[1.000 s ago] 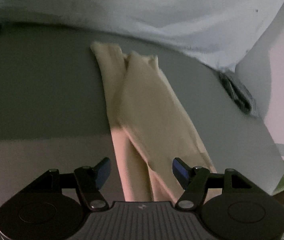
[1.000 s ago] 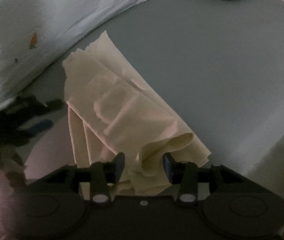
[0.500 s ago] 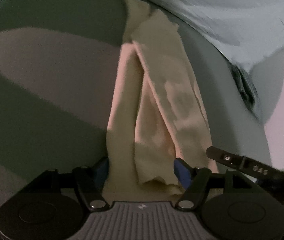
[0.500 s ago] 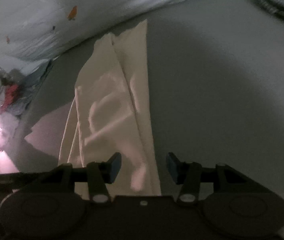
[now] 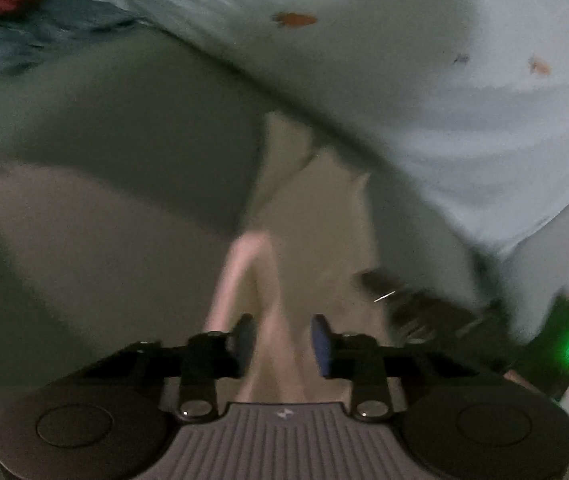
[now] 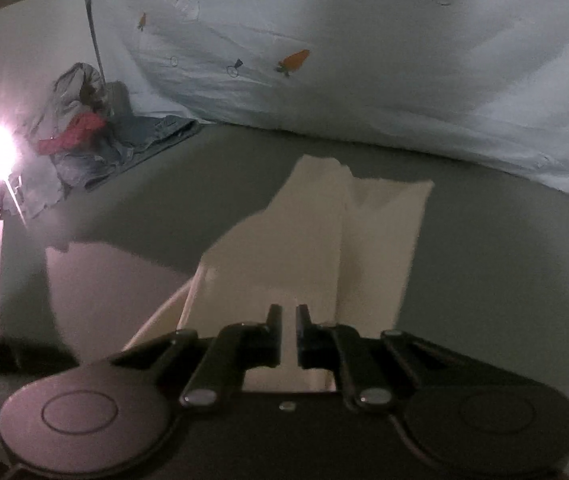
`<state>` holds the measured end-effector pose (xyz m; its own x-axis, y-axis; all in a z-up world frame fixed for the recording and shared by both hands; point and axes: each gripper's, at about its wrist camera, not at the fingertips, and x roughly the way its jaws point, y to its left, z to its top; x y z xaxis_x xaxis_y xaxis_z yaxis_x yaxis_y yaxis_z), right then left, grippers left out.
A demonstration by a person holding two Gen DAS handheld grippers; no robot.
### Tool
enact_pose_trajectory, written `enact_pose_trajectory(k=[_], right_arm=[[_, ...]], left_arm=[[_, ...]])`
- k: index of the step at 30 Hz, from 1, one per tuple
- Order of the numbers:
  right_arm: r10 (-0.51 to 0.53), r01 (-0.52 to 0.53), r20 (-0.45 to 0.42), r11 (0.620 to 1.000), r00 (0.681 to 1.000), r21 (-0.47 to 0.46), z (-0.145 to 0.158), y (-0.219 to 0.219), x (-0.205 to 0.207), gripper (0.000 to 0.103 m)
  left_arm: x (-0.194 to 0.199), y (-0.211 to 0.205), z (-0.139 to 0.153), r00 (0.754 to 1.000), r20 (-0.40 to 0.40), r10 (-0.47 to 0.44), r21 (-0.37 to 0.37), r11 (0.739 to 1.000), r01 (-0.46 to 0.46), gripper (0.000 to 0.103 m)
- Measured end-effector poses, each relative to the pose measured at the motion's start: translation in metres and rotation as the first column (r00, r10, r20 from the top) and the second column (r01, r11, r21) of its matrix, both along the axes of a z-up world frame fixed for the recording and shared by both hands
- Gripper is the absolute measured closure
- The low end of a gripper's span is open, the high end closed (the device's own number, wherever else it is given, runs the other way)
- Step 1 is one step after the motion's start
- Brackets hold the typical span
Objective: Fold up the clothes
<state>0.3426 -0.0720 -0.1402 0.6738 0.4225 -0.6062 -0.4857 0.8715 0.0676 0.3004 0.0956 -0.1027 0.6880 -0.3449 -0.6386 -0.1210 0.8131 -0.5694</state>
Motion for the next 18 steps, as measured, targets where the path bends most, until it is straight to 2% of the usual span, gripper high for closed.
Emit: enact_pose_trajectory(k=[3, 5, 6, 7, 9, 13, 14, 15, 16, 18], right_arm=[[-0.012, 0.014, -0.060, 0.999, 0.998, 0.034, -0.014, 0.004, 0.026, 0.096], [-0.048, 0.058, -0.119, 0.995, 0.992, 0.080, -0.023, -0.001, 0.039, 0.096], [-0.071, 0.086, -0.144, 0.992, 0.987, 0.095, -0.028, -0.004, 0.043, 0.096], [-0.094, 0.113, -0.169, 0.987, 0.981, 0.111, -0.034, -0.007, 0.048, 0.100], [-0.141, 0.177, -0.209, 0.970, 0.968, 0.166, -0.037, -0.022, 0.051, 0.103], [-0.272, 0.323, -0.266, 0.930, 0.925, 0.173, -0.035, -0.060, 0.044, 0.102], [-0.291, 0.351, -0.289, 0.919, 0.912, 0.181, -0.034, -0.068, 0.040, 0.098], [-0.311, 0.380, -0.313, 0.906, 0.897, 0.189, -0.032, -0.077, 0.035, 0.090], [-0.323, 0.404, -0.338, 0.892, 0.884, 0.204, -0.029, -0.085, 0.027, 0.087], [-0.295, 0.445, -0.440, 0.846, 0.848, 0.293, -0.029, -0.103, 0.007, 0.072]], left_arm=[[0.063, -0.002, -0.025, 0.998, 0.027, -0.053, -0.129, 0.990, 0.057, 0.085], [0.098, -0.006, -0.054, 0.996, -0.039, -0.086, -0.148, 0.986, 0.079, 0.089], [0.112, -0.007, -0.068, 0.992, -0.076, -0.099, -0.148, 0.985, 0.087, 0.100], [0.120, -0.002, -0.079, 0.992, -0.068, -0.106, -0.174, 0.980, 0.093, 0.100], [0.125, 0.017, -0.092, 0.991, -0.092, -0.094, -0.306, 0.950, 0.061, 0.100], [0.118, 0.043, -0.087, 0.992, -0.120, -0.033, -0.351, 0.936, -0.011, 0.098], [0.113, 0.046, -0.078, 0.993, -0.112, -0.037, -0.332, 0.943, -0.002, 0.093], [0.106, 0.047, -0.067, 0.994, -0.093, -0.052, -0.314, 0.949, 0.021, 0.074], [0.098, 0.048, -0.057, 0.995, -0.075, -0.069, -0.296, 0.954, 0.043, 0.052], [0.076, 0.047, -0.043, 0.991, -0.060, -0.121, -0.257, 0.961, 0.102, 0.032]])
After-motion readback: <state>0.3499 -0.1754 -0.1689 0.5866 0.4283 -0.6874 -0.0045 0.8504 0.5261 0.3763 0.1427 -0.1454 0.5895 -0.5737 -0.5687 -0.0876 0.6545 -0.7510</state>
